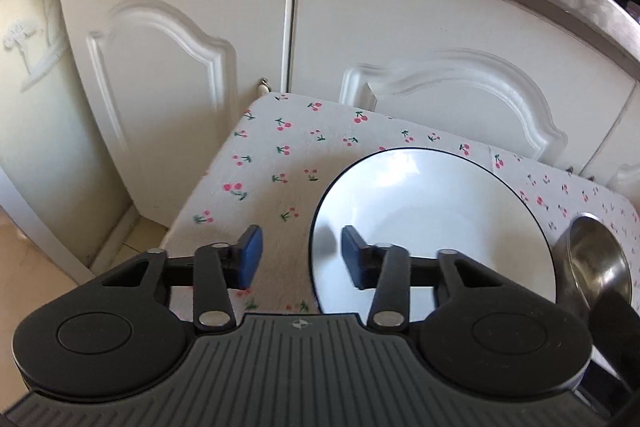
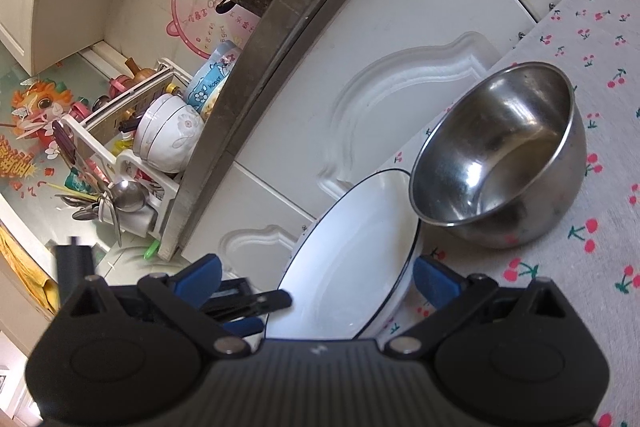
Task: Organize plates and bowls
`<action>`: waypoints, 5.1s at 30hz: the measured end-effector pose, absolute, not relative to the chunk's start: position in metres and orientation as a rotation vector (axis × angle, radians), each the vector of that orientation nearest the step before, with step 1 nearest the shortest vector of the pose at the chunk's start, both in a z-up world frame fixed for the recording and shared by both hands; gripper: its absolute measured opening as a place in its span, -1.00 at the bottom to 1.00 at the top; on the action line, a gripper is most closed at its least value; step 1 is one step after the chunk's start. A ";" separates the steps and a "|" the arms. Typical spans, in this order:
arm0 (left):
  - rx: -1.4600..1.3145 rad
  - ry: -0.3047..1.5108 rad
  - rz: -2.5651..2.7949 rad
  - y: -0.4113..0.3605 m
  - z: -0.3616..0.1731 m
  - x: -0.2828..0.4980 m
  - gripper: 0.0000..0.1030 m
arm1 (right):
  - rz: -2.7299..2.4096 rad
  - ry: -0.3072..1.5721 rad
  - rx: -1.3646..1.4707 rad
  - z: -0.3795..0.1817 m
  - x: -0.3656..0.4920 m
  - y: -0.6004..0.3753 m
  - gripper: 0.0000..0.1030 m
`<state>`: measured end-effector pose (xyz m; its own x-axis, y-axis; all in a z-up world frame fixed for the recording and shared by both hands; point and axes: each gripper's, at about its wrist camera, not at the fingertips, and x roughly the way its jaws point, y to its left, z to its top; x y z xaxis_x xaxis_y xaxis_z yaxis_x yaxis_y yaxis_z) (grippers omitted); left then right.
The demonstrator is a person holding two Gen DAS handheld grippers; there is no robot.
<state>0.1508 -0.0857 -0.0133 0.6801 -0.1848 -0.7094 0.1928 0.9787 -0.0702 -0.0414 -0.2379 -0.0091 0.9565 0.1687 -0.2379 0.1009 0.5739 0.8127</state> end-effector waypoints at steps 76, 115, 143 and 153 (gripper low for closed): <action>0.162 0.617 -0.414 -0.150 0.019 0.204 -0.11 | 0.012 0.216 1.053 -0.013 -0.055 -0.253 0.98; 0.071 0.763 -0.450 -0.196 0.009 0.289 0.22 | -0.018 0.174 1.071 -0.016 -0.067 -0.258 0.98; 0.271 0.805 -0.589 -0.165 -0.017 0.223 -0.27 | -0.027 0.185 1.057 -0.014 -0.065 -0.258 0.96; 0.222 0.784 -0.566 -0.165 -0.020 0.212 -0.37 | -0.156 0.228 1.009 -0.012 -0.059 -0.260 0.68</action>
<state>0.2121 -0.1647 -0.0197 0.5697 -0.3972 -0.7195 0.5576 0.8300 -0.0166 -0.0585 -0.2602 -0.0125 0.9651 -0.0245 -0.2607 0.2344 0.5244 0.8186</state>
